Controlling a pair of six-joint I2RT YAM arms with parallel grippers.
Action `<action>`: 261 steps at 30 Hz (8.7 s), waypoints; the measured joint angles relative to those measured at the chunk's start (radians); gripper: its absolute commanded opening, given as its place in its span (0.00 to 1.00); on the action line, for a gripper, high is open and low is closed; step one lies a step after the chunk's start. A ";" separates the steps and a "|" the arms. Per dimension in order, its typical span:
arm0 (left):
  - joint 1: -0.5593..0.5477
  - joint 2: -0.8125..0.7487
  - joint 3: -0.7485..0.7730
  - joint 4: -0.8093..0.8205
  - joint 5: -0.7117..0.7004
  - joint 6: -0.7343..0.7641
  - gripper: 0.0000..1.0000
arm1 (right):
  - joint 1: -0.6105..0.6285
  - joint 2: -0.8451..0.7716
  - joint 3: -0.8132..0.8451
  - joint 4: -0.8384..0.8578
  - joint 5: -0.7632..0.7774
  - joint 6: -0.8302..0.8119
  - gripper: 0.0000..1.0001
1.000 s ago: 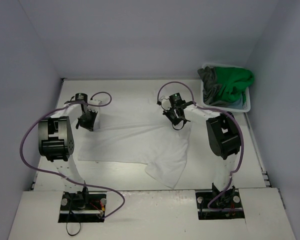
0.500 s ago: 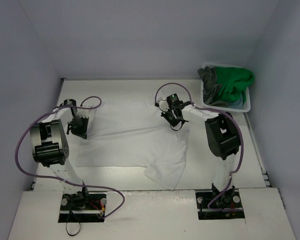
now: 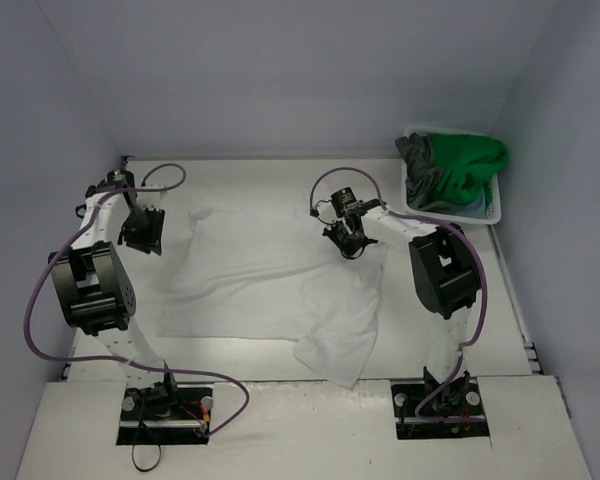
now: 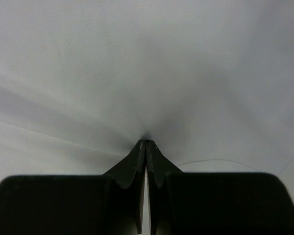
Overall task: Fold and stack the t-shirts
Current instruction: Flatten out the tshirt, then grap the side of the flattened tshirt closest away from the robot with both arms
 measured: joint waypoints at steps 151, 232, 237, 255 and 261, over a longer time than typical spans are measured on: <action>-0.270 -0.337 -0.093 0.360 -0.129 -0.033 0.55 | 0.016 -0.223 -0.003 -0.056 0.011 0.039 0.04; -0.291 -0.988 -0.897 0.265 0.102 0.480 0.56 | 0.557 -0.586 -0.579 -0.141 0.186 -0.169 0.66; -0.291 -0.966 -0.897 0.311 0.093 0.476 0.56 | 0.558 -0.537 -0.579 -0.140 0.163 -0.181 0.65; -0.291 -0.809 -0.925 0.433 0.089 0.460 0.56 | 0.576 -0.415 -0.538 -0.168 0.119 -0.220 0.05; -0.291 -0.801 -0.925 0.443 0.089 0.459 0.56 | 0.576 -0.408 -0.536 -0.167 0.124 -0.219 0.00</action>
